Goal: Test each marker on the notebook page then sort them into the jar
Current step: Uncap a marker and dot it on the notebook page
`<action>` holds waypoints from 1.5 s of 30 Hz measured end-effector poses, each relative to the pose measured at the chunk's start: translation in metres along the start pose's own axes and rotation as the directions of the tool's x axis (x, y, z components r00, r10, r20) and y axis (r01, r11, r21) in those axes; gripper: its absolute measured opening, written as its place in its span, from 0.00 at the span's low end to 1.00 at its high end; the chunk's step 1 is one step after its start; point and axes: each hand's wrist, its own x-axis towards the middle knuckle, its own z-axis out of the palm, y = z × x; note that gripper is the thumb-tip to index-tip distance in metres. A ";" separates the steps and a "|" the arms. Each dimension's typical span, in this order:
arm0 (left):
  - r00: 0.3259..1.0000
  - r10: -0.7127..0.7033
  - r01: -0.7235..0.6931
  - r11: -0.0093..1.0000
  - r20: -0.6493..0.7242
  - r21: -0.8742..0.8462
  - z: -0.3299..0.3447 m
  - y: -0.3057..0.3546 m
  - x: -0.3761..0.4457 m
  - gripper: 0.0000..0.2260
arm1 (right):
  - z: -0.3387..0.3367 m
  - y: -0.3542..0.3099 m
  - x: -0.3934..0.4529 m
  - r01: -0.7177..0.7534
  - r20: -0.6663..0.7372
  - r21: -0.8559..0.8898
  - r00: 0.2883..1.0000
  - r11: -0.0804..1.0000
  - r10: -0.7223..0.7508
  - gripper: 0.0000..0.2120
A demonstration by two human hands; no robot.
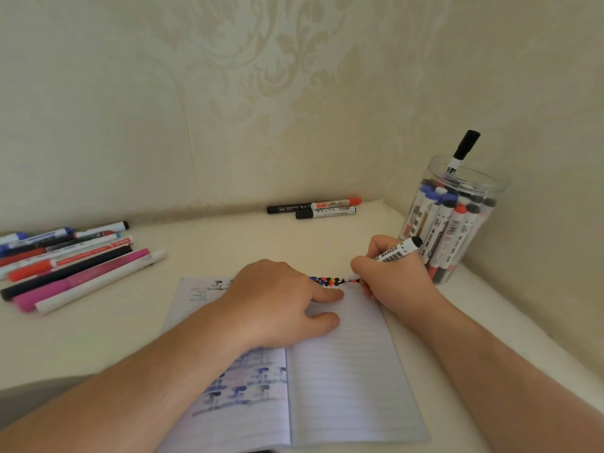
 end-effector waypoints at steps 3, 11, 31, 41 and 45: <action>1.000 -0.006 0.006 1.000 -0.009 0.007 0.000 0.000 0.000 0.21 | 0.000 0.000 0.000 0.004 0.028 0.004 1.000 1.000 -0.004 0.13; 1.000 -0.012 0.012 1.000 -0.025 0.005 0.001 0.000 -0.001 0.21 | 0.000 0.000 0.000 -0.002 0.017 0.007 1.000 1.000 0.002 0.11; 0.973 -0.091 -0.007 0.907 -0.214 -0.421 0.011 -0.011 -0.013 0.08 | -0.011 -0.007 -0.008 0.121 0.064 0.180 0.989 0.976 -0.134 0.13; 0.936 -0.219 -0.019 0.749 -0.274 -0.662 0.014 -0.029 -0.003 0.12 | -0.018 -0.012 -0.018 -0.024 0.289 0.503 0.947 0.864 -0.142 0.16; 0.943 -0.224 -0.004 0.734 -0.247 -0.679 0.014 -0.028 -0.004 0.13 | -0.015 -0.014 -0.018 -0.024 0.298 0.455 0.946 0.890 -0.126 0.09</action>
